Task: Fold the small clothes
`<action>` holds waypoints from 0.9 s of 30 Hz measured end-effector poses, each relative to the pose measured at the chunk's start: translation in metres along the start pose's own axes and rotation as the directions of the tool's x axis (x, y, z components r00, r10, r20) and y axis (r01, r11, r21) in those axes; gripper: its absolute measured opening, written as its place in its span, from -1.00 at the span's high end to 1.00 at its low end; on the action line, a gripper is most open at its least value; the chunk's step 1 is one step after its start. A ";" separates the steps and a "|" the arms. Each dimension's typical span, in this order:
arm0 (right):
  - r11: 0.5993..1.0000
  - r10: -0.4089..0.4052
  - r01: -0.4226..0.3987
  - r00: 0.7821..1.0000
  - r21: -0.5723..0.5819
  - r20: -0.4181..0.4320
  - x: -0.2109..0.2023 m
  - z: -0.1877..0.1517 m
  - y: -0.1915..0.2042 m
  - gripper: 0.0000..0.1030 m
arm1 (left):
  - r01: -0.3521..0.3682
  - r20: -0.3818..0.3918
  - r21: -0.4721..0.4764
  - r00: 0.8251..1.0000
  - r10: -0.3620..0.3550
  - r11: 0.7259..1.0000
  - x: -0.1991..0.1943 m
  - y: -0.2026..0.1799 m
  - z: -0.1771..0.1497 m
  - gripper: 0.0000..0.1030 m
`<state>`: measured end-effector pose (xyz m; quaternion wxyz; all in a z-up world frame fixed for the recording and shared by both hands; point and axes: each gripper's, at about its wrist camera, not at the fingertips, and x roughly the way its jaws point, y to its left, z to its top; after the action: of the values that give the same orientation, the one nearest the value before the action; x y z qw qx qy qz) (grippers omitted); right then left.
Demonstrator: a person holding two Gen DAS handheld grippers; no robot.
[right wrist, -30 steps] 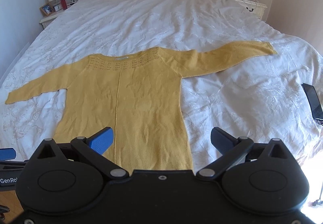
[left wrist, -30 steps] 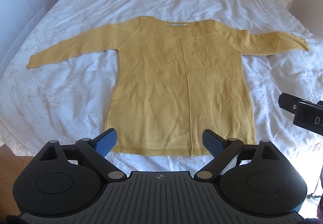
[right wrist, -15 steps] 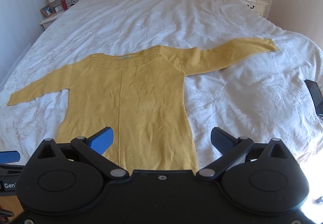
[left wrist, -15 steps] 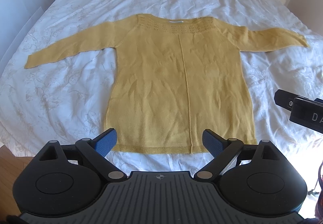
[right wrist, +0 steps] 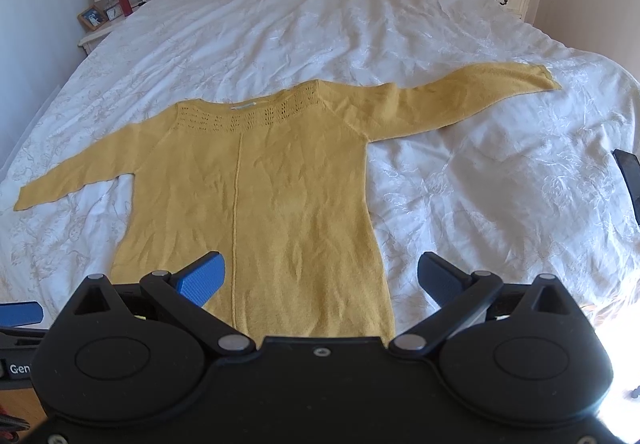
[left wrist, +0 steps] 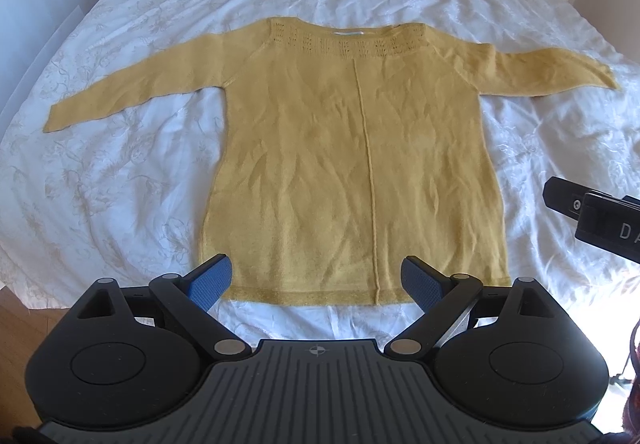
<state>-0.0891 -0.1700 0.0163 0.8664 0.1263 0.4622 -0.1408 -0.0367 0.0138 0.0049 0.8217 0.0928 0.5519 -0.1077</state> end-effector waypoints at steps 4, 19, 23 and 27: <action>1.000 0.007 -0.007 1.000 0.001 -0.013 0.007 0.004 -0.004 -0.98 | -0.004 -0.012 0.003 1.000 0.004 1.000 0.006 -0.005 0.005 -0.80; 0.998 0.068 -0.069 0.995 -0.010 -0.080 0.053 0.032 -0.023 -0.98 | -0.032 -0.051 -0.024 0.998 0.031 0.999 0.032 -0.023 0.041 -0.80; 0.994 0.106 -0.106 0.991 -0.005 -0.082 0.064 0.043 -0.027 -0.98 | -0.052 -0.059 -0.038 0.997 0.049 0.998 0.037 -0.024 0.051 -0.80; 0.993 0.113 -0.115 0.990 -0.022 -0.080 0.073 0.053 -0.024 -0.98 | -0.064 -0.072 -0.054 0.996 0.060 0.997 0.042 -0.020 0.061 -0.79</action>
<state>-0.0184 -0.2203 -0.0182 0.8558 0.1465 0.4898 -0.0799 0.0270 -0.0247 -0.0118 0.8070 0.0905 0.5802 -0.0633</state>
